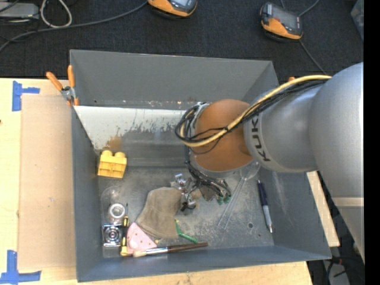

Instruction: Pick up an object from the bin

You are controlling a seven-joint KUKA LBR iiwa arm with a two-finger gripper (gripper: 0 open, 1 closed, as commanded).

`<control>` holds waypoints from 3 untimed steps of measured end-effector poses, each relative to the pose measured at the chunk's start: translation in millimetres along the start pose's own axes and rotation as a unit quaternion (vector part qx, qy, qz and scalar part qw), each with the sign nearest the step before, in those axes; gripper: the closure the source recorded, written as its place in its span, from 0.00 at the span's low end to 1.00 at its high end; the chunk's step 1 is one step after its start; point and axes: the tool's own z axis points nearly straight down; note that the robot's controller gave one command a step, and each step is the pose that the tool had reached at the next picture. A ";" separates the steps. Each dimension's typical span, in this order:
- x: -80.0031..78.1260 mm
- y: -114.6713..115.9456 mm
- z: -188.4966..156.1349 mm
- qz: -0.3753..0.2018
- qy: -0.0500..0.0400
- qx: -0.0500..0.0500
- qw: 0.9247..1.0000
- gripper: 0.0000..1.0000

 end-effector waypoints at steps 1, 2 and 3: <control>15.3 -18.4 5.3 0.029 -0.002 -0.001 1.000 1.00; 4.2 6.6 -84.2 0.024 -0.002 -0.001 1.000 1.00; 3.3 -0.6 6.4 0.033 0.002 -0.002 0.999 1.00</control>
Offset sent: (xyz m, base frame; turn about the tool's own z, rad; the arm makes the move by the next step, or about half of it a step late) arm -0.0062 0.0051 0.0823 0.0477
